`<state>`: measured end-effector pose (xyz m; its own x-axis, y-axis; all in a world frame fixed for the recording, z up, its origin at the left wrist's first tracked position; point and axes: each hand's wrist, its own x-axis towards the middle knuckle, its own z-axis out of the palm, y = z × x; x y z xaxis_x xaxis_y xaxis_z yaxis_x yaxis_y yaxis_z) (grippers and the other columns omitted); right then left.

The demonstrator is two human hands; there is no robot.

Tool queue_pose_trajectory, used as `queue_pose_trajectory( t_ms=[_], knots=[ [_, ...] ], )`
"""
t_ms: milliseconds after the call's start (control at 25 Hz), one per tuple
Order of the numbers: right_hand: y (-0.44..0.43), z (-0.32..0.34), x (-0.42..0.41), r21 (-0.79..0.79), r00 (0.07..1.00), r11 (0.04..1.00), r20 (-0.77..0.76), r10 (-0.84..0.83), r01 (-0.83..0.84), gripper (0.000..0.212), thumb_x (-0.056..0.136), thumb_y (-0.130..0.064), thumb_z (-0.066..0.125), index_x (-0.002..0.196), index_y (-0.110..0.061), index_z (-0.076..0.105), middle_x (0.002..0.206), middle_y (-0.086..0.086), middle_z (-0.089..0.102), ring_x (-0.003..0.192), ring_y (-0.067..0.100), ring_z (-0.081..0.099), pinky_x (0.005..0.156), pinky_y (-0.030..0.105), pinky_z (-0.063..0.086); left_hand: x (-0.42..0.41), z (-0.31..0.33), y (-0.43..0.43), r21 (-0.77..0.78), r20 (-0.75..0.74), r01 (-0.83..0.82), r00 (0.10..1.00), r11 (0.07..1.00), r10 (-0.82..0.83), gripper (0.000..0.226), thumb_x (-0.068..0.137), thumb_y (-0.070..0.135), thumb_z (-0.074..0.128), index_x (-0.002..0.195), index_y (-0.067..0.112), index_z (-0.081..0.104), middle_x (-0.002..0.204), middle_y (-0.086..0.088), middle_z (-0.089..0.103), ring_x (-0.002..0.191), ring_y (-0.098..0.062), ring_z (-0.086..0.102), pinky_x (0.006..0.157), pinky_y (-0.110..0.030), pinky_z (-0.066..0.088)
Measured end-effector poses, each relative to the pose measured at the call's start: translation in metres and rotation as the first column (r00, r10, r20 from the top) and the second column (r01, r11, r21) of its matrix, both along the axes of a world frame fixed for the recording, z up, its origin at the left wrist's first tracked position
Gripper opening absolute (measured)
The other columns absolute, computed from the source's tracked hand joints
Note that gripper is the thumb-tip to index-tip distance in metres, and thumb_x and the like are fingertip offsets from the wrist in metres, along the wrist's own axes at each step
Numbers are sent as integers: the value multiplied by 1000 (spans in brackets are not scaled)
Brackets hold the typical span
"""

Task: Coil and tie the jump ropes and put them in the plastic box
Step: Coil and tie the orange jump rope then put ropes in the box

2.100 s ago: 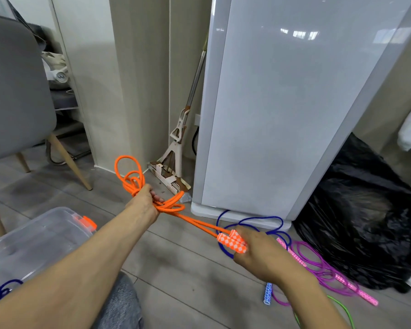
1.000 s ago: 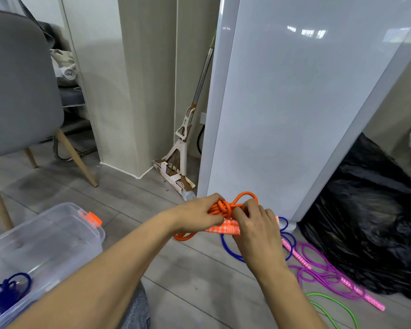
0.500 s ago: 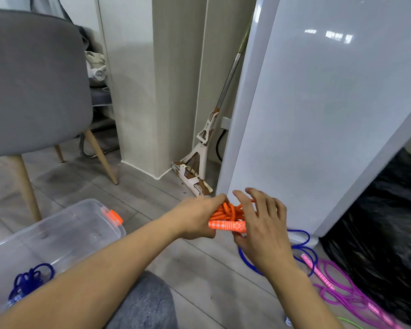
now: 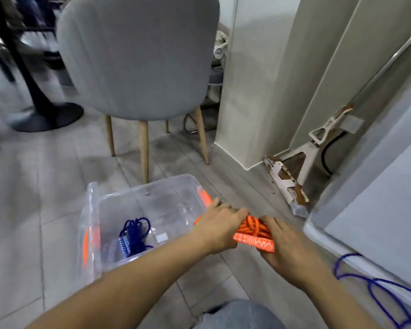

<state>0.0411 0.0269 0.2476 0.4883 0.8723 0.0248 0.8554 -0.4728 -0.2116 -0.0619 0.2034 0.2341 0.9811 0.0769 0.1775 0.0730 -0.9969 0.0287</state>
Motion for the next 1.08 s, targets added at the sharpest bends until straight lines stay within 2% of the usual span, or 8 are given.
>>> queue_pose_trajectory(
  t_ms=[160, 280, 440, 560, 680, 800, 920, 1080],
  knots=[
    [77, -44, -17, 8, 980, 990, -145, 138, -138, 74, 74, -41, 57, 145, -30, 36, 129, -10, 50, 119, 17, 51, 92, 29, 43, -26, -45, 71, 36, -8, -147, 989, 988, 148, 40, 66, 26, 69, 103, 23, 53, 85, -1, 69, 84, -29, 60, 76, -39, 39],
    [129, -76, -24, 61, 953, 984, -244, 178, -168, 75, 78, -35, 58, 148, -34, 31, 129, -7, 52, 116, 19, 52, 91, 37, 49, -34, -75, 127, 3, 6, -224, 975, 975, 224, 28, 75, 25, 62, 102, 28, 55, 84, 2, 67, 83, -27, 58, 78, -40, 37],
    [191, -117, -27, 94, 956, 983, -237, 174, -155, 70, 82, -25, 64, 145, -30, 35, 124, 1, 53, 108, 27, 53, 85, 43, 50, -38, -109, 188, -15, -41, -243, 969, 970, 243, 25, 80, 31, 62, 104, 28, 57, 89, 6, 67, 90, -24, 58, 84, -42, 39],
    [231, -142, -34, 121, 971, 986, -196, 139, -117, 69, 80, -17, 68, 144, -20, 42, 119, 8, 56, 104, 31, 53, 89, 43, 47, -39, -135, 224, 68, -36, -264, 963, 962, 267, 29, 77, 27, 67, 104, 25, 57, 91, 4, 67, 91, -26, 60, 85, -44, 44],
    [259, -164, -45, 106, 960, 992, -261, 100, -75, 73, 85, -24, 70, 148, -22, 34, 129, 7, 50, 114, 28, 49, 94, 40, 47, -40, -159, 250, 157, -35, -256, 964, 954, 264, 31, 80, 22, 67, 109, 22, 57, 99, 1, 66, 97, -26, 59, 93, -43, 41],
    [261, -185, -50, -76, 863, 979, -489, 126, -187, 75, 88, -50, 61, 150, -32, 24, 140, 2, 45, 124, 28, 48, 100, 43, 46, -53, -191, 263, 247, -261, -152, 940, 957, 217, 51, 79, 17, 68, 127, 24, 52, 123, -6, 59, 117, -32, 52, 106, -49, 34],
    [250, -196, -50, -177, 908, 939, -357, 219, -296, 54, 95, -54, 46, 143, -30, 36, 134, 3, 53, 120, 29, 54, 98, 43, 44, -70, -221, 250, 283, -616, -40, 758, 958, 214, 71, 91, 18, 60, 151, 33, 26, 155, -11, 29, 142, -38, 27, 115, -54, 24],
    [242, -197, -38, -134, 967, 964, -150, 207, -228, 49, 97, -51, 29, 130, -26, 54, 118, 2, 64, 109, 28, 59, 90, 42, 40, -68, -239, 213, 127, -809, -96, 566, 987, 159, 70, 100, 18, 48, 155, 41, 12, 165, -7, 3, 149, -39, 10, 112, -69, 21]
  ],
)
